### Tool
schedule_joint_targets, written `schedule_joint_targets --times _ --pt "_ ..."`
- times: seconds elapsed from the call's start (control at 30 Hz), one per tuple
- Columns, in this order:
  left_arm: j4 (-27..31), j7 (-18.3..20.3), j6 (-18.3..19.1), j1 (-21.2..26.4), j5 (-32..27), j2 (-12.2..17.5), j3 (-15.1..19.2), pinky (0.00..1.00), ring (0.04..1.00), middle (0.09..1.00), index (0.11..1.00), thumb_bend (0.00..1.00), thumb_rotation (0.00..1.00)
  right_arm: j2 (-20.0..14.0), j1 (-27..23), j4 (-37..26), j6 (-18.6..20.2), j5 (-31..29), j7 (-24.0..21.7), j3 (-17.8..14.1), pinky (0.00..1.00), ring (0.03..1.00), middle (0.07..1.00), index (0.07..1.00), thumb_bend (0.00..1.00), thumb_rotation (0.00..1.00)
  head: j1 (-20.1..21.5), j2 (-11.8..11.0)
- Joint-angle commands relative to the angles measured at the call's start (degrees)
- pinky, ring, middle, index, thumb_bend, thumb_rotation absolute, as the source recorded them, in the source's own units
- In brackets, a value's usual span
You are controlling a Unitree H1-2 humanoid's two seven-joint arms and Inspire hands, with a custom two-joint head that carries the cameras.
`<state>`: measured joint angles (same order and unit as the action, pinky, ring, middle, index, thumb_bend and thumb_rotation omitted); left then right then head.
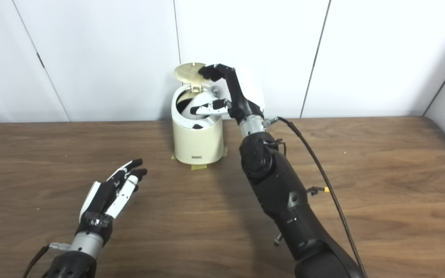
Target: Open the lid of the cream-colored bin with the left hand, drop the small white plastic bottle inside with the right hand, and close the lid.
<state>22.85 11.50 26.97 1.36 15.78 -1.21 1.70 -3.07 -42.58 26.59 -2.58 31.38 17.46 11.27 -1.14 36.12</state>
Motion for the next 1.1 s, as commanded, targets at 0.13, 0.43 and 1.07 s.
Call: schedule_joint_targets --times 0.13,0.43,1.07 --pt "2.03 -0.21 -0.13 1.64 -0.28 -0.1 -0.17 0.9 0.885 0.836 0.904 0.23 0.67 -0.31 -2.88 -1.65 -0.6 -0.04 0.41 -0.29 0.72 0.763 0.727 0.663 0.91 0.06 0.09 0.1" --pt "1.92 -0.13 -0.13 1.8 -0.24 -0.23 0.0 0.91 0.885 0.833 0.9 0.24 0.65 0.14 -2.72 -1.76 -1.21 -1.71 1.15 -1.6 0.57 0.647 0.633 0.588 0.87 0.02 0.08 0.12" --pt "0.77 0.06 -0.14 3.42 -0.64 1.44 1.2 0.95 0.897 0.831 0.894 0.23 0.63 0.5 0.17 -7.93 1.43 -7.03 -0.02 -5.95 0.38 0.443 0.497 0.475 0.52 0.0 -0.31 -0.42"
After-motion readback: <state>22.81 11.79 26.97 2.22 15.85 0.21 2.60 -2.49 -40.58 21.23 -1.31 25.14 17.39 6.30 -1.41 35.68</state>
